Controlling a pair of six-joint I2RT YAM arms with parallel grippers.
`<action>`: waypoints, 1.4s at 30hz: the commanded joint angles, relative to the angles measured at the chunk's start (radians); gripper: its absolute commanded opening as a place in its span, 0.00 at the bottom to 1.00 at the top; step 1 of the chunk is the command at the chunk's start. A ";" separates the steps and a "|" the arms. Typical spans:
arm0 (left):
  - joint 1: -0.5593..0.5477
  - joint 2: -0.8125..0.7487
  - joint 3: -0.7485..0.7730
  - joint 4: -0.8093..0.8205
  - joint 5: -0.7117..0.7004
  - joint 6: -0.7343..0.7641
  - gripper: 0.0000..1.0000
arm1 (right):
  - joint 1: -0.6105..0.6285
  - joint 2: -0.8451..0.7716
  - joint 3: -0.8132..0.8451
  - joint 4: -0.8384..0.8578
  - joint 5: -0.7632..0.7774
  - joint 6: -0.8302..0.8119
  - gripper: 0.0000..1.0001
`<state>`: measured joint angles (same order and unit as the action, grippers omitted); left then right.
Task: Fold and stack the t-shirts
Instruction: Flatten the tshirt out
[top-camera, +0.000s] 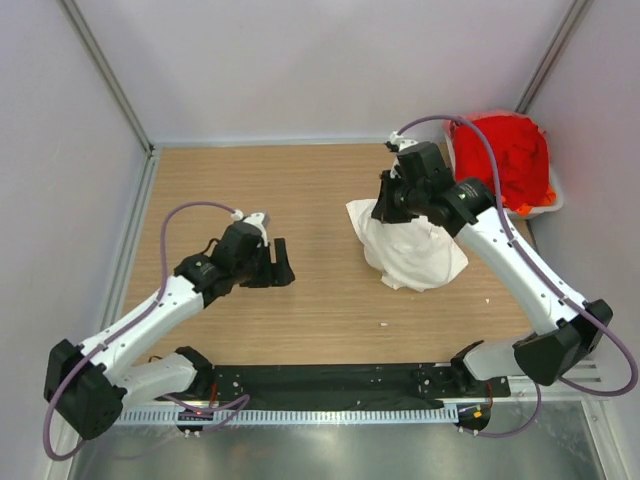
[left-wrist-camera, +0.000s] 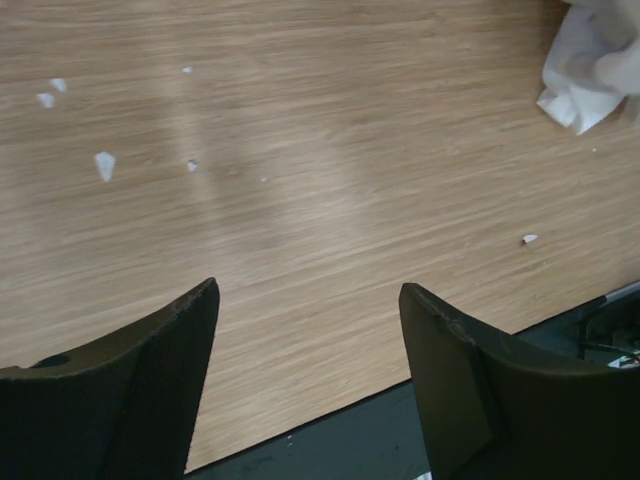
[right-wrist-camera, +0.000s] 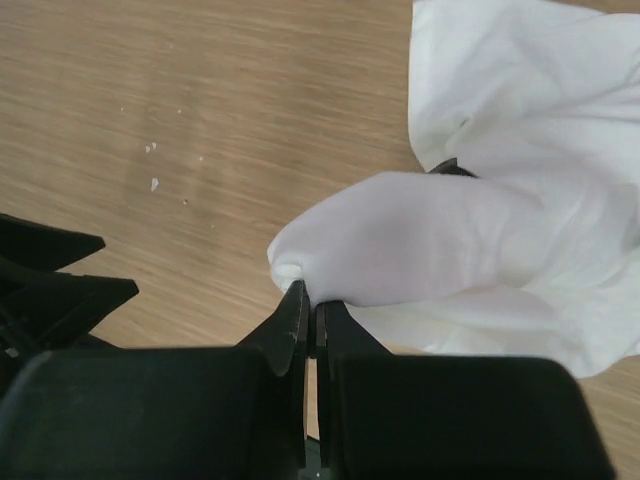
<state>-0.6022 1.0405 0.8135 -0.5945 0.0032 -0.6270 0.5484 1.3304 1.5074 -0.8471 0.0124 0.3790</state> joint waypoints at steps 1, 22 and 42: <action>-0.050 0.056 -0.019 0.197 0.025 -0.075 0.77 | 0.005 -0.080 0.086 0.004 -0.106 -0.020 0.01; -0.363 0.609 0.128 0.885 0.184 -0.088 0.00 | 0.005 -0.180 0.266 -0.121 -0.077 -0.068 0.01; 0.140 0.082 0.354 -0.197 -0.158 0.283 0.00 | 0.005 -0.243 0.079 -0.076 0.001 -0.046 0.09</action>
<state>-0.4850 1.0573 1.1389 -0.6624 -0.1211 -0.4282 0.5495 1.1042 1.6047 -0.9993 0.0231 0.3214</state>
